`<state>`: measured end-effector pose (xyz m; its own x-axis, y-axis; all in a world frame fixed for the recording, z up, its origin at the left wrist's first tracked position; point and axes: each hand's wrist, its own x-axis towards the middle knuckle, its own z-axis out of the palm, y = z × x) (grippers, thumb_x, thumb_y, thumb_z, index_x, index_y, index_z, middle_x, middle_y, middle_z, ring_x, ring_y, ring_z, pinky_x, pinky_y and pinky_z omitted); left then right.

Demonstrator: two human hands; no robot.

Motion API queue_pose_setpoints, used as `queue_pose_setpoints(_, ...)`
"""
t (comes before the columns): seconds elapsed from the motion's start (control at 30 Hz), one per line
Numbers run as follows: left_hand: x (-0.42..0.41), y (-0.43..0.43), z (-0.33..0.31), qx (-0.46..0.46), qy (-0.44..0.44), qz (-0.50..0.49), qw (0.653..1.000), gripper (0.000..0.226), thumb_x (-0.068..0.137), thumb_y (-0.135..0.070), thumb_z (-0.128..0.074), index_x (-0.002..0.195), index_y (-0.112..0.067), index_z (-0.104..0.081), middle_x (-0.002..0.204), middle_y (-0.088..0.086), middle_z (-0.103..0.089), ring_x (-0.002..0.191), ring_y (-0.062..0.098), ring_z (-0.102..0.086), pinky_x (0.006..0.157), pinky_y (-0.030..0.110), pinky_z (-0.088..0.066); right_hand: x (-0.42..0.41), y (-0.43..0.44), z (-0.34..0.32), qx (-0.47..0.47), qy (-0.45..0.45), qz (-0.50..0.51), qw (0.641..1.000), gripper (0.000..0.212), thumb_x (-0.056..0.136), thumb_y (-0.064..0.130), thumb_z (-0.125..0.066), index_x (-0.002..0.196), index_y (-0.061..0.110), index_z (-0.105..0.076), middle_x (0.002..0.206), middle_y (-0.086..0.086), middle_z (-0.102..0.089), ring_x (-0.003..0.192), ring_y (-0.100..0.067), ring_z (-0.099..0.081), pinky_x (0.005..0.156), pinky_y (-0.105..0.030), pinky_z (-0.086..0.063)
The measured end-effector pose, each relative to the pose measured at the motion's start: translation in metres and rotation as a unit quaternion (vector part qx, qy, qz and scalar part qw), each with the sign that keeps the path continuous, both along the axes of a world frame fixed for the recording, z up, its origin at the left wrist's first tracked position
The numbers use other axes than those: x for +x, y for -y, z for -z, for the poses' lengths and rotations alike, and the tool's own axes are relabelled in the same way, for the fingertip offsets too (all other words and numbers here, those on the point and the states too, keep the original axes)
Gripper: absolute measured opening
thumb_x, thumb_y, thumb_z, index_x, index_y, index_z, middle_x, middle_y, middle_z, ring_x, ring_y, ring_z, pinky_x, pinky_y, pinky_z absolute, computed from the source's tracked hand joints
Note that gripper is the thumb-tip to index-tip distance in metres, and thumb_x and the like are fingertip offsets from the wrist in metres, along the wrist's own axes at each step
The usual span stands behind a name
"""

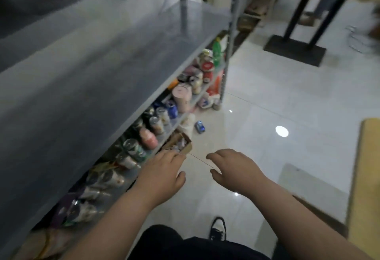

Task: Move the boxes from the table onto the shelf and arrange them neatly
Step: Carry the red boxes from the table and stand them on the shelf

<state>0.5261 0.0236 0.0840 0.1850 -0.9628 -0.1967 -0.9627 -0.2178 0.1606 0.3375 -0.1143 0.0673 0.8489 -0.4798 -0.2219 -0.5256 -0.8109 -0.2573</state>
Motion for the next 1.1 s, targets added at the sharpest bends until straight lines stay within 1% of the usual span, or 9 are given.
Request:
queue_pose_setpoints(0.17, -0.008, 0.056, 0.023, 0.030, -0.028, 0.139, 0.989, 0.049, 0.088, -0.044, -0.044, 0.129, -0.021, -0.057, 0.123, -0.004, -0.059, 0.114, 0.021, -0.054, 0.096, 0.038, -0.047, -0.047, -0.006, 0.019, 0.030, -0.042, 0.157, 0.986, 0.043, 0.098, 0.041, -0.045, 0.140, 0.030, -0.045, 0.131, 0.006, -0.057, 0.122, -0.019, -0.051, 0.088, -0.033, -0.047)
queue_pose_setpoints(0.3, -0.016, 0.087, 0.037, 0.044, -0.043, 0.272, 0.960, 0.053, 0.087, -0.049, -0.037, 0.130, -0.023, -0.055, 0.124, -0.004, -0.059, 0.115, 0.021, -0.055, 0.096, 0.038, -0.047, -0.069, -0.034, 0.019, 0.042, -0.061, 0.289, 0.955, 0.045, 0.098, 0.040, -0.047, 0.142, 0.028, -0.046, 0.133, 0.004, -0.057, 0.124, -0.021, -0.052, 0.090, -0.036, -0.049)
queue_pose_setpoints(0.43, -0.036, 0.105, 0.041, 0.036, -0.050, 0.390, 0.919, 0.057, 0.086, -0.051, -0.032, 0.127, -0.022, -0.059, 0.117, -0.003, -0.063, 0.108, 0.022, -0.060, 0.087, 0.036, -0.050, -0.084, -0.082, 0.014, 0.047, -0.054, 0.444, 0.893, 0.046, 0.097, 0.041, -0.048, 0.142, 0.029, -0.046, 0.136, 0.005, -0.056, 0.124, -0.019, -0.051, 0.092, -0.036, -0.050)
queue_pose_setpoints(0.6, -0.104, 0.107, 0.030, 0.028, -0.057, 0.522, 0.850, 0.067, 0.086, -0.054, -0.021, 0.135, -0.023, -0.054, 0.122, -0.004, -0.061, 0.110, 0.023, -0.057, 0.090, 0.036, -0.049, -0.122, -0.157, 0.008, 0.045, -0.031, 0.596, 0.801, 0.048, 0.098, 0.041, -0.046, 0.144, 0.029, -0.044, 0.138, 0.007, -0.054, 0.126, -0.015, -0.050, 0.094, -0.032, -0.049)
queue_pose_setpoints(0.67, -0.141, 0.101, 0.020, 0.023, -0.064, 0.560, 0.825, 0.059, 0.092, -0.051, -0.030, 0.140, -0.024, -0.049, 0.130, -0.006, -0.057, 0.118, 0.020, -0.054, 0.094, 0.035, -0.047, -0.143, -0.187, 0.004, 0.031, -0.020, 0.645, 0.763, 0.049, 0.098, 0.040, -0.047, 0.145, 0.028, -0.044, 0.139, 0.007, -0.054, 0.127, -0.014, -0.049, 0.095, -0.031, -0.048)
queue_pose_setpoints(0.73, -0.178, 0.091, 0.013, 0.017, -0.075, 0.600, 0.796, 0.052, 0.097, -0.046, -0.042, 0.145, -0.024, -0.045, 0.137, -0.006, -0.054, 0.123, 0.018, -0.050, 0.097, 0.031, -0.044, -0.165, -0.218, 0.000, 0.019, -0.012, 0.685, 0.728, 0.049, 0.098, 0.039, -0.048, 0.146, 0.027, -0.044, 0.140, 0.006, -0.054, 0.128, -0.014, -0.048, 0.096, -0.031, -0.046)
queue_pose_setpoints(0.87, -0.256, 0.066, 0.002, 0.013, -0.072, 0.663, 0.745, 0.051, 0.098, -0.045, -0.046, 0.145, -0.026, -0.043, 0.141, -0.007, -0.051, 0.126, 0.014, -0.049, 0.099, 0.027, -0.043, -0.211, -0.274, 0.001, 0.012, 0.004, 0.747, 0.665, 0.049, 0.098, 0.040, -0.049, 0.145, 0.028, -0.046, 0.136, 0.003, -0.055, 0.125, -0.018, -0.050, 0.093, -0.033, -0.047)
queue_pose_setpoints(1.0, -0.330, 0.044, -0.005, 0.005, -0.069, 0.693, 0.718, 0.048, 0.097, -0.045, -0.049, 0.141, -0.026, -0.048, 0.135, -0.008, -0.055, 0.120, 0.013, -0.051, 0.094, 0.027, -0.045, -0.263, -0.311, 0.001, -0.003, 0.004, 0.781, 0.625, 0.048, 0.096, 0.041, -0.050, 0.142, 0.028, -0.048, 0.134, 0.001, -0.056, 0.125, -0.022, -0.050, 0.095, -0.038, -0.047)
queue_pose_setpoints(1.1, -0.384, 0.026, -0.004, 0.004, -0.071, 0.707, 0.703, 0.046, 0.096, -0.042, -0.052, 0.139, -0.025, -0.051, 0.133, -0.006, -0.056, 0.120, 0.016, -0.052, 0.094, 0.030, -0.046, -0.308, -0.333, 0.000, -0.008, 0.004, 0.801, 0.598, 0.048, 0.095, 0.040, -0.051, 0.141, 0.028, -0.049, 0.135, -0.001, -0.056, 0.125, -0.024, -0.051, 0.097, -0.039, -0.047)
